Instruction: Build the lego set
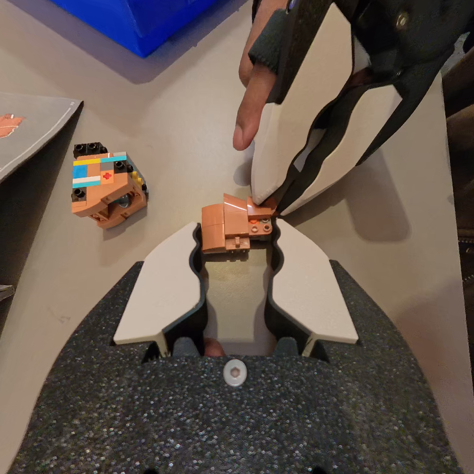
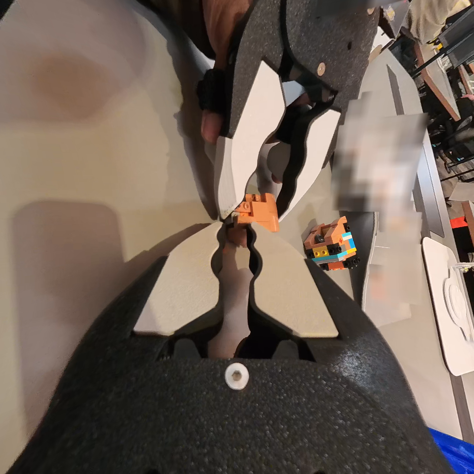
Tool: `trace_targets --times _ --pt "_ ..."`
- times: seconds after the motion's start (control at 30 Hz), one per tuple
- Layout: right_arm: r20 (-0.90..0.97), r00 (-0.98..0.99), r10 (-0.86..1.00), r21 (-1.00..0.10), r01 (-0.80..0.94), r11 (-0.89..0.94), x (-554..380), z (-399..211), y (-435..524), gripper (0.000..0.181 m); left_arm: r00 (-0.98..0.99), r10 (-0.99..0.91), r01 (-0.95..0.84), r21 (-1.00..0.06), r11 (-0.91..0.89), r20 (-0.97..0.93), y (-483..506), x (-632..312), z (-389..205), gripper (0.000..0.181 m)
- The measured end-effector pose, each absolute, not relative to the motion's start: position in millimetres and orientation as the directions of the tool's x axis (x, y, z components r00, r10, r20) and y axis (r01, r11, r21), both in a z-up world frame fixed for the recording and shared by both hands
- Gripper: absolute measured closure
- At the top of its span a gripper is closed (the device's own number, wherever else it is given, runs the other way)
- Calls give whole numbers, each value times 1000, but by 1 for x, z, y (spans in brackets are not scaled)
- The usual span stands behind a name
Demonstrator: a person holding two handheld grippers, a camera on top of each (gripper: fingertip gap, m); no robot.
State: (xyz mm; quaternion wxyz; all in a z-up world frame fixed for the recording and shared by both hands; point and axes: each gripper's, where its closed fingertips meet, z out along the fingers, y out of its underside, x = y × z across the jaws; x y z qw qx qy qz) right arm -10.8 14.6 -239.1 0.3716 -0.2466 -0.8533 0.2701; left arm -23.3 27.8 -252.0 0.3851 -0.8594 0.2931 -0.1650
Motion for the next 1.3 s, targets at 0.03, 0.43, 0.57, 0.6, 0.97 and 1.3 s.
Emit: trace_targets --times 0.03,0.43,0.57,0.6,0.97,1.3 --pt "511 -600 615 -638 215 740 -11 -239 15 166 773 -631 -375 -759 -531 59 28 -23 -252 129" --pt "611 -569 550 -583 147 799 -18 -234 18 165 773 -616 -267 -802 -534 152 29 -27 -240 129" --pt "618 -571 540 -572 144 807 -18 -237 17 163 775 -613 -268 -796 -543 157 29 -27 -242 129" --pt "623 -568 538 -570 141 810 -19 -237 17 163 775 -611 -262 -797 -544 162 29 -27 -241 129" --pt "668 -497 554 -598 85 797 -26 -223 17 159 773 -597 -161 -844 -512 215 32 -30 -227 129" --pt "890 -241 386 -404 -30 914 -32 -192 20 160 780 -620 -131 -948 -291 83 38 -30 -192 129"
